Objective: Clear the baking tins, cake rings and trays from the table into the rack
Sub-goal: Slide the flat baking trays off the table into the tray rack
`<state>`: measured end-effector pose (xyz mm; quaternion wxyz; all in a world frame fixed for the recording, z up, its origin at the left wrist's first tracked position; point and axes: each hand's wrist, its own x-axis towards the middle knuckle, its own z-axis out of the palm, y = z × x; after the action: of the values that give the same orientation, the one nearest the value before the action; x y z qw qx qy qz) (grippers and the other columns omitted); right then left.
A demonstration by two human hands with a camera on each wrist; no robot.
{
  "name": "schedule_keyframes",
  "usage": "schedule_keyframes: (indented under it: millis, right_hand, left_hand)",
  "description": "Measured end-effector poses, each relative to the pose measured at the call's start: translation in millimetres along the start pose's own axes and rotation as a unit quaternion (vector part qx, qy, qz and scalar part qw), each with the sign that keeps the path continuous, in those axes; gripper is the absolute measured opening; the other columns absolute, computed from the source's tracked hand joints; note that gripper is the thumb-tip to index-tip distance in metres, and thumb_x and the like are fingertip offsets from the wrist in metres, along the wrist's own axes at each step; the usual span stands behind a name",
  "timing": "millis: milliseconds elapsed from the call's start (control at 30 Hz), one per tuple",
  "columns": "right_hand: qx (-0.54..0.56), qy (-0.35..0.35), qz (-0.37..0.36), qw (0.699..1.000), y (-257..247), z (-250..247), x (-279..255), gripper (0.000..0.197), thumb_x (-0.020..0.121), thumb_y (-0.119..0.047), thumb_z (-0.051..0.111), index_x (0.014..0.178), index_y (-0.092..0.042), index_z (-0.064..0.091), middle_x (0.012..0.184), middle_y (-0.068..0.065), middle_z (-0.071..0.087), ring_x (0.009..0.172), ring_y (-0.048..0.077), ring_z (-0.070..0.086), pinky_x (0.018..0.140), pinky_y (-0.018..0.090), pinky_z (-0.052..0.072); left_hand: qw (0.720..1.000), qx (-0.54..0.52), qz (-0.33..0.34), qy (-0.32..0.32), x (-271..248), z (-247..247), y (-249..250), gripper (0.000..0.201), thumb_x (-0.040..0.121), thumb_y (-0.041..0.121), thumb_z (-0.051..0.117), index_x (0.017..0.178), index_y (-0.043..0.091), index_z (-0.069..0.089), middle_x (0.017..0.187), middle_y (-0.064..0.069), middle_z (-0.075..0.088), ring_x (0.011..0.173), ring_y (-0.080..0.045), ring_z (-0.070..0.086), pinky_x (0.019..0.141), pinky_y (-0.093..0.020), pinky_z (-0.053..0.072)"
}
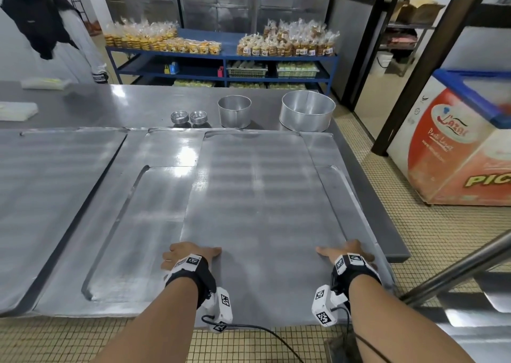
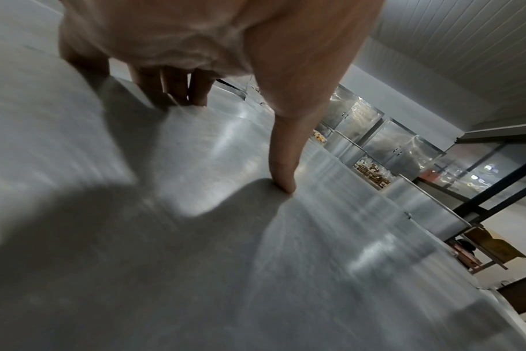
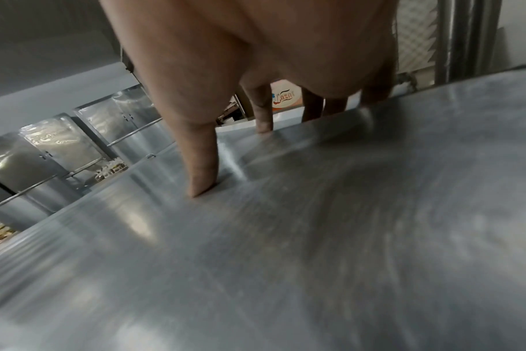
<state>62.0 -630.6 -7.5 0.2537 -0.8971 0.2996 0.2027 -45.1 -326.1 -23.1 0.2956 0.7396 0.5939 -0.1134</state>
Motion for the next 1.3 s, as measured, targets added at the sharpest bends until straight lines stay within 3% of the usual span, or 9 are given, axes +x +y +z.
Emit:
schedule_keyframes:
  millis: [167, 300, 467, 767, 933, 1000, 1133, 1233, 1300]
  right_hand:
    - [0.011, -0.015, 0.016, 1.000, 3, 4, 7, 0.115, 0.041, -0.059, 0.086, 0.136, -0.011, 0.043, 0.136, 0.020, 0.048, 0.124, 0.042, 0.049, 0.101, 0.054, 0.045]
    - [0.017, -0.021, 0.004, 1.000, 13, 26, 55, 0.129, 0.011, -0.064, 0.078, 0.127, -0.012, 0.055, 0.123, 0.017, 0.062, 0.108, 0.037, 0.062, 0.096, 0.049, 0.050]
    - [0.029, -0.051, -0.024, 0.998, 15, 0, -14, 0.103, 0.045, -0.050, 0.092, 0.129, -0.004, 0.052, 0.125, 0.018, 0.063, 0.109, 0.037, 0.063, 0.093, 0.043, 0.052]
    - [0.050, -0.084, -0.023, 0.995, 43, 11, -60, 0.112, 0.044, -0.046, 0.095, 0.134, -0.001, 0.046, 0.123, 0.020, 0.062, 0.104, 0.036, 0.063, 0.085, 0.039, 0.052]
    - [0.076, -0.091, -0.008, 0.993, 54, 22, -95, 0.102, 0.053, -0.037, 0.096, 0.133, 0.004, 0.048, 0.123, 0.020, 0.064, 0.106, 0.034, 0.064, 0.085, 0.035, 0.050]
    - [0.086, -0.089, -0.012, 0.992, 60, 31, -108, 0.103, 0.051, -0.043, 0.095, 0.132, 0.002, 0.050, 0.123, 0.018, 0.064, 0.099, 0.031, 0.064, 0.081, 0.033, 0.050]
    - [0.092, -0.073, -0.001, 0.993, 81, 62, -110, 0.131, 0.020, -0.061, 0.094, 0.130, -0.004, 0.054, 0.116, 0.015, 0.066, 0.097, 0.030, 0.066, 0.083, 0.037, 0.054]
    - [0.101, -0.069, 0.014, 0.992, 84, 59, -172, 0.094, 0.060, -0.036, 0.093, 0.136, 0.001, 0.051, 0.130, 0.019, 0.059, 0.115, 0.034, 0.060, 0.101, 0.039, 0.048]
    - [0.131, -0.075, 0.018, 0.988, 95, 65, -186, 0.070, 0.068, -0.024, 0.091, 0.124, 0.006, 0.062, 0.109, 0.016, 0.063, 0.097, 0.029, 0.062, 0.097, 0.039, 0.050]
  left_hand:
    - [0.999, -0.031, 0.002, -0.019, 6, -4, -6, 0.102, 0.056, 0.058, 0.087, 0.129, 0.004, 0.040, 0.130, -0.018, 0.047, 0.119, -0.037, 0.050, 0.097, -0.046, 0.045]
    - [0.999, -0.044, -0.001, -0.024, 28, -6, -16, 0.108, 0.026, 0.064, 0.084, 0.114, 0.008, 0.056, 0.109, -0.016, 0.063, 0.096, -0.038, 0.062, 0.087, -0.049, 0.055]
    - [0.998, -0.057, -0.004, -0.015, 56, -10, -39, 0.121, 0.008, 0.064, 0.081, 0.113, 0.010, 0.054, 0.108, -0.016, 0.065, 0.099, -0.041, 0.062, 0.083, -0.054, 0.055]
    - [0.999, 0.004, 0.025, -0.026, 33, -52, -89, 0.093, 0.037, 0.063, 0.089, 0.107, 0.008, 0.061, 0.100, -0.012, 0.067, 0.095, -0.034, 0.064, 0.089, -0.045, 0.054]
    - [0.999, 0.003, 0.019, -0.028, 43, -69, -112, 0.102, 0.036, 0.061, 0.090, 0.116, 0.006, 0.058, 0.105, -0.014, 0.066, 0.100, -0.036, 0.062, 0.092, -0.047, 0.052]
    - [0.999, 0.001, 0.026, -0.037, 50, -73, -122, 0.111, 0.030, 0.060, 0.091, 0.120, 0.005, 0.057, 0.106, -0.016, 0.067, 0.098, -0.038, 0.064, 0.089, -0.047, 0.054]
    - [0.997, 0.027, 0.041, -0.057, 63, -85, -147, 0.123, 0.020, 0.062, 0.089, 0.123, 0.003, 0.054, 0.115, -0.017, 0.065, 0.105, -0.039, 0.063, 0.090, -0.049, 0.055]
    - [0.995, 0.045, 0.054, -0.065, 61, -100, -167, 0.126, 0.029, 0.061, 0.092, 0.131, 0.002, 0.048, 0.125, -0.018, 0.061, 0.115, -0.039, 0.059, 0.095, -0.048, 0.052]
    - [0.994, 0.054, 0.070, -0.071, 64, -104, -184, 0.129, 0.034, 0.061, 0.092, 0.138, 0.002, 0.043, 0.132, -0.017, 0.057, 0.121, -0.039, 0.056, 0.100, -0.048, 0.050]
